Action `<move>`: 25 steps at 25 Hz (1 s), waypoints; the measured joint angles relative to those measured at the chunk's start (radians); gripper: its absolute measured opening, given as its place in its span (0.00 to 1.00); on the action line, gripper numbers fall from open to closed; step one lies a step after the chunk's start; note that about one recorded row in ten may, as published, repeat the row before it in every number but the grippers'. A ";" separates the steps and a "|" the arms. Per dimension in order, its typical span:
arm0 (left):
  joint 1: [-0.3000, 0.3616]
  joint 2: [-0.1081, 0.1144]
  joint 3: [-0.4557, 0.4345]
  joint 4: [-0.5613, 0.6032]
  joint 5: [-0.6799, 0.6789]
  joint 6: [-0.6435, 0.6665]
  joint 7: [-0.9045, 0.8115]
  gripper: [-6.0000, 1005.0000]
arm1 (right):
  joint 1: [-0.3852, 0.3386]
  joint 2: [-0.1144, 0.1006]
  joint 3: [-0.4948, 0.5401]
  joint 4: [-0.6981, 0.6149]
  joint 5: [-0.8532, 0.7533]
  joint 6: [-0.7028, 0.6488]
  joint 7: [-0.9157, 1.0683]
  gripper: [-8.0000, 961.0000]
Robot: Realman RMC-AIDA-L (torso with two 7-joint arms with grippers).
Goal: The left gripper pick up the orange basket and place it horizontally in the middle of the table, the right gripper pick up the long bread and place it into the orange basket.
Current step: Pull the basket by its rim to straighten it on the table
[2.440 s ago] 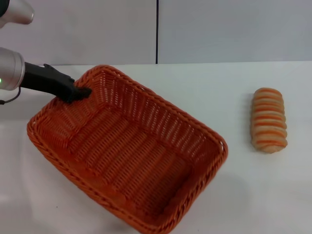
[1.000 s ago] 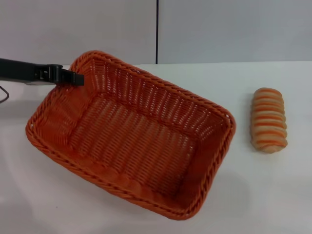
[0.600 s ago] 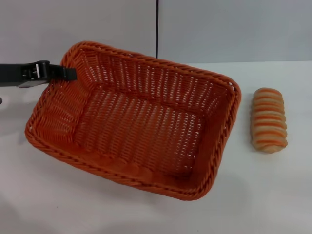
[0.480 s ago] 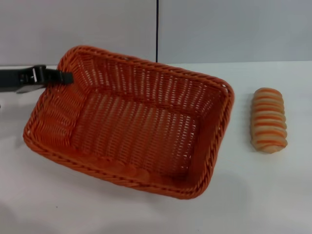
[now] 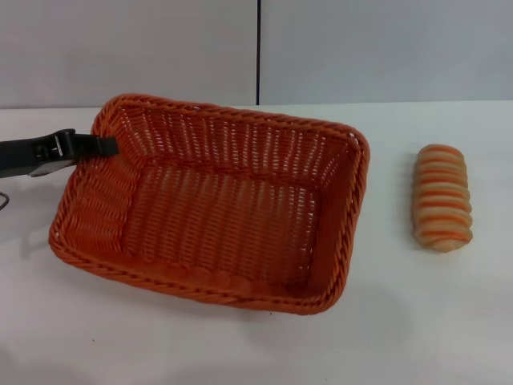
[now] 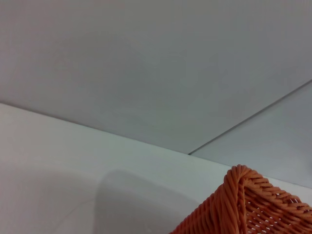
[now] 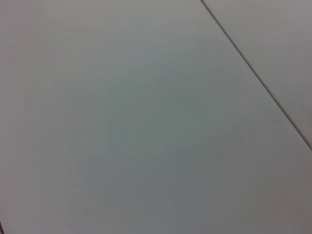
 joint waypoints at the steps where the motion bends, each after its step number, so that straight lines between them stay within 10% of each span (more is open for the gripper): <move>1: 0.000 0.000 0.001 0.000 0.000 -0.001 0.001 0.19 | 0.001 0.000 0.000 0.000 0.000 0.001 0.000 0.65; 17: -0.002 0.007 0.032 0.012 -0.013 -0.003 0.005 0.19 | 0.001 -0.002 -0.001 0.000 -0.001 0.006 -0.001 0.65; 25: -0.004 0.014 0.016 0.018 -0.016 -0.007 0.039 0.64 | -0.001 -0.002 -0.018 -0.001 -0.003 0.002 0.005 0.64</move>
